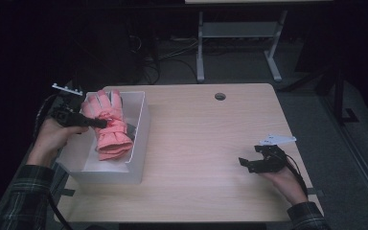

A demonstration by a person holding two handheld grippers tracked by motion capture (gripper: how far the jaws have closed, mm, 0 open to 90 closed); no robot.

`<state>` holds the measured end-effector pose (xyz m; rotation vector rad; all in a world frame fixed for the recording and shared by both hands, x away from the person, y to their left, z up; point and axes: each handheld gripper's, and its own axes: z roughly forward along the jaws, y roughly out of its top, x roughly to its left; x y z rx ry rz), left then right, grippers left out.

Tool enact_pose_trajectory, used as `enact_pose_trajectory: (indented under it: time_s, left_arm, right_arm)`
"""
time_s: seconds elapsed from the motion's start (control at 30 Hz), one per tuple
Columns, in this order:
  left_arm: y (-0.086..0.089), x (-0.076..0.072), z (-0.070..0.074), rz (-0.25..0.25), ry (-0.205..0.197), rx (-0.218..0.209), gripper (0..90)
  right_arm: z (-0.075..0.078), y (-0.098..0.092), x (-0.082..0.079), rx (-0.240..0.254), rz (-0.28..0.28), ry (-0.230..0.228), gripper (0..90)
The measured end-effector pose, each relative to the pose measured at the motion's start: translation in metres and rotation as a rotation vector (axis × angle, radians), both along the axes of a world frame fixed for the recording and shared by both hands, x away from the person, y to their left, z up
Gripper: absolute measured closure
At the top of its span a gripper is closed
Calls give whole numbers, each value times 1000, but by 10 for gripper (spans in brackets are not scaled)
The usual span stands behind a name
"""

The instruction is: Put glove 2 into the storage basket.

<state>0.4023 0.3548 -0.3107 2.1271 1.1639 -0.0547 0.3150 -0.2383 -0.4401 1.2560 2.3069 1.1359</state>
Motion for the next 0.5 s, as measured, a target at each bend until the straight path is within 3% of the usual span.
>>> enact_pose_trajectory:
  time_s: [0.13, 0.17, 0.23, 0.43, 0.5]
  left_arm:
    - [-4, 10, -16, -5, 46, 43, 704]
    - [-9, 14, -24, -17, 77, 66, 704]
    - [-13, 17, -32, -38, 99, 79, 704]
    - [-18, 27, -52, -53, 139, 83, 697]
    - [-24, 30, -55, -76, 142, 120, 683]
  right_arm:
    - [0, -3, -1, -2, -1, -6, 150]
    - [1, -4, -1, 0, -5, -4, 150]
    - [0, -4, -1, 0, -6, -4, 150]
    - [0, -4, -2, -2, -9, 2, 150]
    - [1, -3, -2, -2, -11, 0, 150]
